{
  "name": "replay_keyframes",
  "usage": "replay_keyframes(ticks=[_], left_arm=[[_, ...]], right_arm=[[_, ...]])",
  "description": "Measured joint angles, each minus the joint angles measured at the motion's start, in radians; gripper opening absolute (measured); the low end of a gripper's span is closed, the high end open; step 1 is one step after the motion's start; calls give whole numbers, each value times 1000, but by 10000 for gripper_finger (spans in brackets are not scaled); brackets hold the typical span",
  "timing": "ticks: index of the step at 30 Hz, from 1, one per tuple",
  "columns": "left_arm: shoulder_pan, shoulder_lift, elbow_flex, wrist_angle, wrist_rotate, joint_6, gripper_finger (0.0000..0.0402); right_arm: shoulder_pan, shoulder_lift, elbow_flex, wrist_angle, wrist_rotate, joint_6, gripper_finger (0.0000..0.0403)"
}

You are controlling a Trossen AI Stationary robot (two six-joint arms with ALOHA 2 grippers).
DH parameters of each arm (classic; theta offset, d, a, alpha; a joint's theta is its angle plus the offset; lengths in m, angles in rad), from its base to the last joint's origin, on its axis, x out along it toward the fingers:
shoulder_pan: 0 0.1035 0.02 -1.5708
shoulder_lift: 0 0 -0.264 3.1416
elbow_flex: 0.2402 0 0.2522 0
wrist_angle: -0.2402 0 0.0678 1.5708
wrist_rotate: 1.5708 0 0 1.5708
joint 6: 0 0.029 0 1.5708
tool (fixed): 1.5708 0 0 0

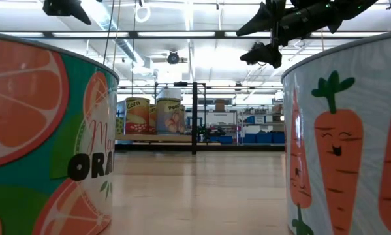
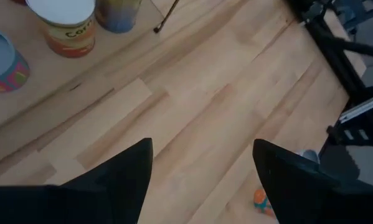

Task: Pick and place cans onto a shelf
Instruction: Put the can of oranges on the shelf

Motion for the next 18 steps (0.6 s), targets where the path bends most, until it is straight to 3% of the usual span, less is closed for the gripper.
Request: replay_keyframes(ticks=[13,18], left_arm=[[-150,0,0,-36,-45,-128,281],[-245,-1,-25,-62,-116,-164,281]], right_arm=[[0,0,0,0,0,0,357],[0,0,0,0,0,0,357]])
